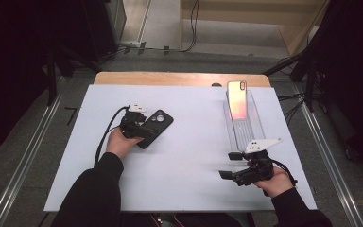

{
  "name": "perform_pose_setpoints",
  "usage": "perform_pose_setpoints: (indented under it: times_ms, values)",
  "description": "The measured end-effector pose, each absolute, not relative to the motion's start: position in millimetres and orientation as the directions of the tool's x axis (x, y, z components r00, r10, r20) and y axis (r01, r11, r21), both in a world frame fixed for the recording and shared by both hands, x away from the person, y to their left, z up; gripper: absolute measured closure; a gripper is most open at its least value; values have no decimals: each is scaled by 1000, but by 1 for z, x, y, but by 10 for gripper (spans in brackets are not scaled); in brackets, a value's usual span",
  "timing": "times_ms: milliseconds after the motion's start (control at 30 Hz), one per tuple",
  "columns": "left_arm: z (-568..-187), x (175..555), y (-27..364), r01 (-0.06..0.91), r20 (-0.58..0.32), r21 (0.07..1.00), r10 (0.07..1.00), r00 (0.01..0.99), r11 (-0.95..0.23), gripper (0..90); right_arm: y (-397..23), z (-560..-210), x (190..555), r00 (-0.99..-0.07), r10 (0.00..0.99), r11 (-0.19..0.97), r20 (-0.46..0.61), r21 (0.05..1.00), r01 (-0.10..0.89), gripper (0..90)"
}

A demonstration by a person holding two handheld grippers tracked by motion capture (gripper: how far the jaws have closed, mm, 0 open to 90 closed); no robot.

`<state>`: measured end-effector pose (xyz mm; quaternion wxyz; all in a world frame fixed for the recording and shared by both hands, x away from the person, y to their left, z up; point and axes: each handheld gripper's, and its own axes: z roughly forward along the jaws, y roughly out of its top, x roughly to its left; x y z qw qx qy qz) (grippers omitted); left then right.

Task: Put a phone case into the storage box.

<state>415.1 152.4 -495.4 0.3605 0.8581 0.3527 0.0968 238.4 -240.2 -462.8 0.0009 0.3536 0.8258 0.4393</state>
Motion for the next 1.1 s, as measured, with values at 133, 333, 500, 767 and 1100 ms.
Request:
perform_pose_setpoints:
  times_ms: [133, 333, 500, 767, 1100]
  values:
    - [-501, 415, 150, 536, -66, 675, 682, 728, -507, 138, -240, -463, 238, -750, 585, 365, 310, 725, 584, 148]
    - [-505, 413, 150, 528, -58, 684, 683, 728, -504, 128, -240, -463, 238, -751, 585, 369, 307, 723, 584, 148]
    - [-509, 408, 145, 474, 25, 685, 668, 744, -553, 110, -240, -463, 238, -749, 586, 368, 309, 723, 585, 148]
    - [-510, 406, 144, 475, 35, 684, 675, 737, -554, 108, -240, -463, 238, -749, 587, 370, 308, 720, 586, 148]
    - [-509, 403, 142, 501, 32, 678, 703, 710, -537, 137, -238, -463, 238, -750, 587, 373, 306, 720, 586, 148]
